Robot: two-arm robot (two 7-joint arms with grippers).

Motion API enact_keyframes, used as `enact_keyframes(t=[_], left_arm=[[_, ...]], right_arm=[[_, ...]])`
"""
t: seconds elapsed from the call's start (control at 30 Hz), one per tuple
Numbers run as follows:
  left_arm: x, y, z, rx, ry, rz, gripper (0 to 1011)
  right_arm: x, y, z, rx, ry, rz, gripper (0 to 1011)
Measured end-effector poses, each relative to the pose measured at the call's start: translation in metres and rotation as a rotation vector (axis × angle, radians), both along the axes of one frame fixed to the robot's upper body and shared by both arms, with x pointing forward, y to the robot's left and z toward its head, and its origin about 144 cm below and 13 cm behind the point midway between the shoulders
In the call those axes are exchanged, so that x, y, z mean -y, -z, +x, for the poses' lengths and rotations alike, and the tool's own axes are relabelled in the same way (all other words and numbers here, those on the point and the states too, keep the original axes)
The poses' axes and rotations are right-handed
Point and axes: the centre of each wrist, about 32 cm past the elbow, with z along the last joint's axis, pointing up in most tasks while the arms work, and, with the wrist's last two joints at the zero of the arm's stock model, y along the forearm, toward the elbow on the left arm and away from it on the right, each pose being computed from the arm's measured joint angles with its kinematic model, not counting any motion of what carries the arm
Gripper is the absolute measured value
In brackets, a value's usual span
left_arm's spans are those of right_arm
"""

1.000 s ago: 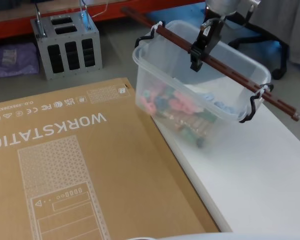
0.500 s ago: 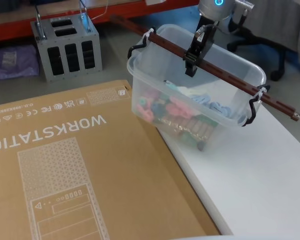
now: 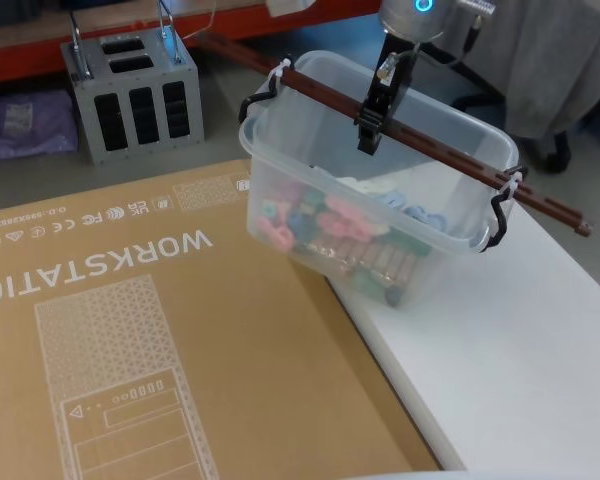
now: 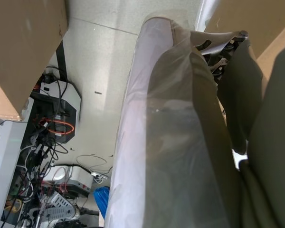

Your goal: Use one hand to grasp the basket and place it at the designated location.

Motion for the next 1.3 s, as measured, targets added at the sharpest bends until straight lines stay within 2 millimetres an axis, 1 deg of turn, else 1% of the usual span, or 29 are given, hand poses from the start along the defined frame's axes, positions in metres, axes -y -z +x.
enact_keyframes(t=[0.13, 0.33, 0.5, 0.63, 0.67, 0.8, 1.0, 1.07, 1.1, 1.3], left_arm=[[0.000, 0.000, 0.000, 0.000, 0.000, 0.000, 0], [0.000, 0.000, 0.000, 0.000, 0.000, 0.000, 0], [0.000, 0.000, 0.000, 0.000, 0.000, 0.000, 0], [0.000, 0.000, 0.000, 0.000, 0.000, 0.000, 0], [0.000, 0.000, 0.000, 0.000, 0.000, 0.000, 0], [0.000, 0.000, 0.000, 0.000, -0.001, 0.000, 0], [0.000, 0.000, 0.000, 0.000, 0.000, 0.000, 0], [0.000, 0.000, 0.000, 0.000, 0.001, 0.000, 0], [0.000, 0.000, 0.000, 0.000, 0.001, -0.001, 0], [0.000, 0.000, 0.000, 0.000, 0.000, 0.000, 0]], right_arm=[[-0.009, -0.003, -0.002, 0.011, -0.040, -0.016, 1], [-0.016, -0.006, -0.003, 0.017, -0.073, -0.029, 0], [-0.033, -0.008, -0.001, 0.019, -0.136, -0.043, 1], [-0.042, -0.009, -0.001, 0.022, -0.169, -0.053, 1], [-0.048, -0.009, -0.001, 0.025, -0.193, -0.057, 1], [-0.055, -0.010, -0.001, 0.026, -0.222, -0.064, 1], [-0.064, -0.007, 0.002, 0.021, -0.272, -0.065, 0], [-0.073, -0.004, 0.002, 0.018, -0.306, -0.070, 1], [-0.084, 0.000, 0.001, 0.013, -0.345, -0.074, 0], [-0.098, 0.009, -0.001, 0.005, -0.403, -0.092, 1]])
